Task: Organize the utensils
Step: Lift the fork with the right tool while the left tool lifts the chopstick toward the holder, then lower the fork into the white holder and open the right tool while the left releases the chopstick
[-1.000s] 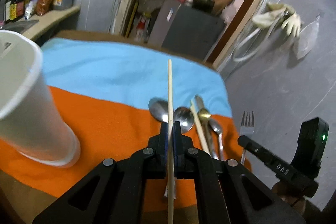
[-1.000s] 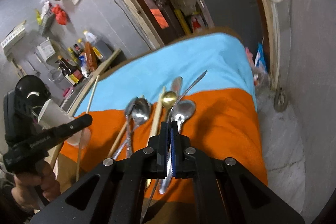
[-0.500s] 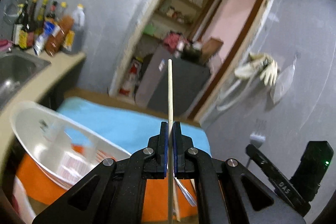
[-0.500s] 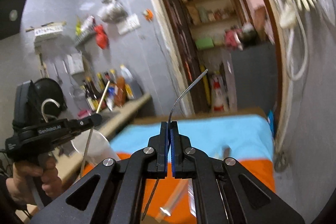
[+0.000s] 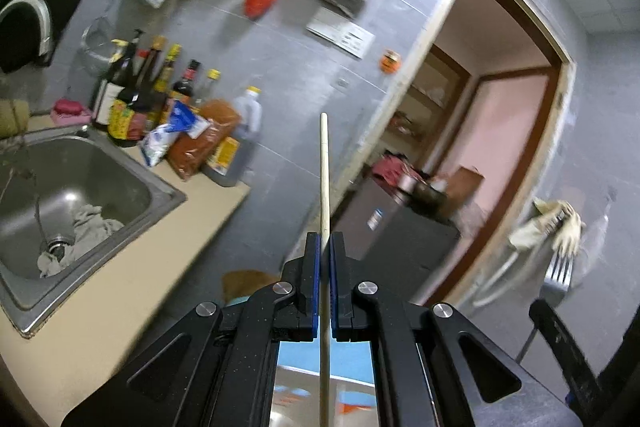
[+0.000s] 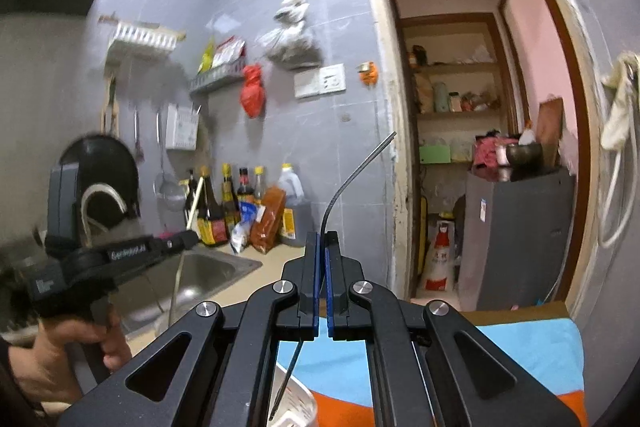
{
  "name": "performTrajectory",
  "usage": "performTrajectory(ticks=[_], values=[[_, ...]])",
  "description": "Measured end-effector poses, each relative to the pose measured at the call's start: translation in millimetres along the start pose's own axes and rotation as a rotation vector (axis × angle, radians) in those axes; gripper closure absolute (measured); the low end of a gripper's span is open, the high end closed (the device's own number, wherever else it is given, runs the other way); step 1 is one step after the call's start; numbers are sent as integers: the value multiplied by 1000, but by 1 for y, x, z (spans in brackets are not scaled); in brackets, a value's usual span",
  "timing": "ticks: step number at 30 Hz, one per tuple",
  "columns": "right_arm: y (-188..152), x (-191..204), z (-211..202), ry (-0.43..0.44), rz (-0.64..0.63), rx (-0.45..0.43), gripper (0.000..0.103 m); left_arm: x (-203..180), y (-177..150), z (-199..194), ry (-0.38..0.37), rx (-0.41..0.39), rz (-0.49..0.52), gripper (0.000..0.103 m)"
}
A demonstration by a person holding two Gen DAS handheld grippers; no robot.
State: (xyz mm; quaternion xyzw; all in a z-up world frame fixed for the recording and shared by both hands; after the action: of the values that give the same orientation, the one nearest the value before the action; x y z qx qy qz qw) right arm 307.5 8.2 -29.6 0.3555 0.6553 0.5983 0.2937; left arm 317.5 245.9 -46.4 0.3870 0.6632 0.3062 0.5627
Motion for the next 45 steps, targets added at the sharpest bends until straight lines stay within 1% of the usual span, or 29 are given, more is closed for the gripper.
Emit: performTrajectory(ticks=[2,5,8,11,15,18,21,25,26,27,29,30,31,32,33,35,36,37,38,40,45], values=[[-12,8,8,-1,-36,13,102,10,-5,1,18,-23,9,101],[-28,12,12,-1,-65,32,102,13,-14,0,29,-52,41,101],[-43,15,13,-4,-96,42,102,5,-29,-1,31,-86,119,101],[-55,15,13,0,-109,55,102,-5,-43,-3,26,-91,193,101],[-60,15,13,14,-108,74,101,-13,-57,-6,17,-68,252,101],[-60,15,10,33,-99,90,101,-16,-65,-10,21,-30,277,101],[-60,13,8,45,-69,116,98,-16,-70,-13,27,14,276,101],[-56,10,3,58,-29,138,91,-17,-72,-20,28,75,259,99],[-55,9,2,61,-18,140,85,-17,-71,-22,30,88,245,95],[-51,7,-1,64,-2,138,83,-17,-70,-25,30,95,232,91],[-46,5,-6,73,19,135,73,-18,-67,-34,31,97,205,70],[-41,3,-9,76,32,131,71,-21,-64,-39,29,95,194,68],[-36,0,-14,78,47,119,62,-25,-61,-43,29,94,192,66],[-31,-3,-18,77,60,109,51,-30,-59,-46,29,97,198,63],[-26,-8,-23,71,73,100,47,-38,-57,-49,34,104,214,61],[-17,-16,-33,61,92,85,31,-55,-53,-54,37,106,237,42],[-11,-23,-41,50,104,73,27,-61,-52,-56,33,105,243,37],[-8,-28,-46,41,109,67,20,-71,-52,-59,29,103,251,25],[-3,-34,-53,24,115,59,11,-81,-51,-62,27,100,262,16],[4,-47,-65,-2,126,51,0,-98,-52,-65,29,87,278,10],[17,-84,-99,-74,132,36,0,-143,-65,-69,19,62,321,7]])
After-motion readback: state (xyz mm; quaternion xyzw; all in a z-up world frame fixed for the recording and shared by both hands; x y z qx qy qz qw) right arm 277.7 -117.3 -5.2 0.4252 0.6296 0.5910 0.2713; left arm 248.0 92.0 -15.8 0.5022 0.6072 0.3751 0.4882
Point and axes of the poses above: each gripper's, at about its wrist camera, not at the fingertips, and z roughly the way its jaws point, x to its left, y to its top, the point moved 2 cm from there along z, roughly the way its jaws point, and after that the axes turned 1 degree about -y, right-handed, at the moved point
